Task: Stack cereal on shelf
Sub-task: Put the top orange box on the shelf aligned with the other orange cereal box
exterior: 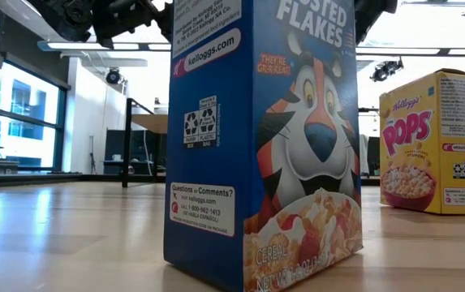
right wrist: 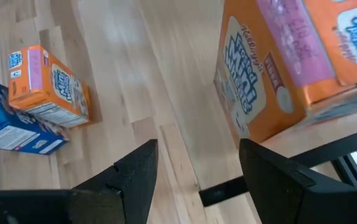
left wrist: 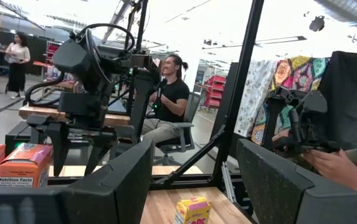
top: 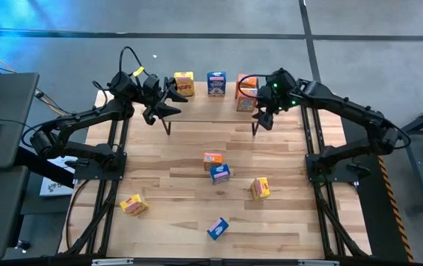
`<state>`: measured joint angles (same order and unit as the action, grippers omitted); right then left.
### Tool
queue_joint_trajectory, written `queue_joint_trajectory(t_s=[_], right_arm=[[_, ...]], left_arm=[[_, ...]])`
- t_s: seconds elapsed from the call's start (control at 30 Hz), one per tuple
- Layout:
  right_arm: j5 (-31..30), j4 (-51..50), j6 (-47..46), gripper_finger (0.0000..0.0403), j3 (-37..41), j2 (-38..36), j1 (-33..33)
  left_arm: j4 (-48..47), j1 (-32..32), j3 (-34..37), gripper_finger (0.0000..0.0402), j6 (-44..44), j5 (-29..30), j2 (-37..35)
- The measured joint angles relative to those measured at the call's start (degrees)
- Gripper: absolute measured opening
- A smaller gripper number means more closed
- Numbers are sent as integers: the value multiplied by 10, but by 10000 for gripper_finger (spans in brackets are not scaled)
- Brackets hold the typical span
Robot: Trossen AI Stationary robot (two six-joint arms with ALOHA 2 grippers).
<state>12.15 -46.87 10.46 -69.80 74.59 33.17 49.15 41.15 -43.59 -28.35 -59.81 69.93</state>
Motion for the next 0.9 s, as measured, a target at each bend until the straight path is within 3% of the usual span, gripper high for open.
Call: queue_joint_trajectory(t_s=[0.37, 0.9], right_arm=[[-6, 51, -2, 217, 13, 8, -1], [11, 34, -43, 217, 13, 11, -25]], left_arm=[[0, 0, 0, 223, 0, 0, 0], [0, 0, 0, 223, 0, 0, 0]])
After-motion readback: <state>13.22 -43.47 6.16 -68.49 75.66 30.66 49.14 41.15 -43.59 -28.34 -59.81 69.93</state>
